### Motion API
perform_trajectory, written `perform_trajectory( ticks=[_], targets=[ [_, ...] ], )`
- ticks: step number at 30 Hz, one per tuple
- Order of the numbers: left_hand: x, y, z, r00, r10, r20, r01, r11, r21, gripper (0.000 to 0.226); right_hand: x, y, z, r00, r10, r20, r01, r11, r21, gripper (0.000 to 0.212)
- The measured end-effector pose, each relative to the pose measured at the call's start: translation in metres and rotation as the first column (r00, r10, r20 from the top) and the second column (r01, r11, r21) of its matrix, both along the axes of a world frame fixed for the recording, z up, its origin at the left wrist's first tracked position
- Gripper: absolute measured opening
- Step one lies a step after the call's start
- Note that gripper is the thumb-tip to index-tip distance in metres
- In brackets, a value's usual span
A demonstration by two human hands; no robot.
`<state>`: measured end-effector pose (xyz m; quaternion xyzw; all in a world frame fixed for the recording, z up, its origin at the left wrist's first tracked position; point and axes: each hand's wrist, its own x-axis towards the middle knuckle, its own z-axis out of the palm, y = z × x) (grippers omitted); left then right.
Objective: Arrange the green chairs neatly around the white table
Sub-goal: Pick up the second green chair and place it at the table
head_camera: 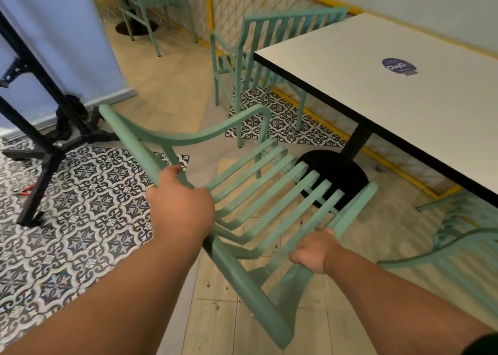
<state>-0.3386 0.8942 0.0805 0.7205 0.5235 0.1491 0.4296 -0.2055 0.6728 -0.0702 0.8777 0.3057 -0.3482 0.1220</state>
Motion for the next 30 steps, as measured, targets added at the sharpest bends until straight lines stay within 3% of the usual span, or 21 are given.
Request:
perform_trajectory(
  ticks=[9,15,17,20,22,25,27,30],
  targets=[
    [0.003,0.001,0.002,0.999,-0.035,-0.019,0.035,0.999,-0.002,0.06,-0.003,0.003,0.003,0.991,-0.133,0.014,0.133,0.991,0.007,0.041],
    [0.005,0.002,-0.008,0.999,-0.046,0.001,0.046,0.999,0.019,0.061,-0.016,-0.013,-0.002,0.941,-0.338,-0.006,0.334,0.925,0.183,0.04],
    [0.004,0.002,-0.007,0.997,-0.064,-0.042,0.066,0.996,0.056,0.063,-0.031,-0.019,0.006,0.912,-0.397,-0.099,0.409,0.88,0.242,0.05],
    [0.005,0.002,0.002,0.954,-0.136,-0.269,0.161,0.984,0.073,0.067,-0.063,-0.028,0.049,0.855,-0.448,-0.262,0.515,0.793,0.325,0.061],
    [0.003,0.005,0.018,0.886,-0.21,-0.413,0.24,0.971,0.021,0.069,-0.08,-0.041,0.087,0.82,-0.516,-0.249,0.571,0.7,0.429,0.059],
    [-0.016,0.012,0.044,0.782,-0.368,-0.502,0.414,0.91,-0.021,0.072,-0.096,-0.057,0.162,0.769,-0.61,-0.192,0.61,0.608,0.508,0.054],
    [-0.036,0.004,0.074,0.746,-0.458,-0.483,0.546,0.836,0.052,0.068,-0.108,-0.071,0.212,0.766,-0.629,-0.133,0.58,0.588,0.563,0.055],
    [-0.072,-0.022,0.131,0.718,-0.652,-0.244,0.692,0.706,0.152,0.061,-0.133,-0.082,0.279,0.792,-0.609,-0.049,0.492,0.588,0.642,0.058]
  ],
)
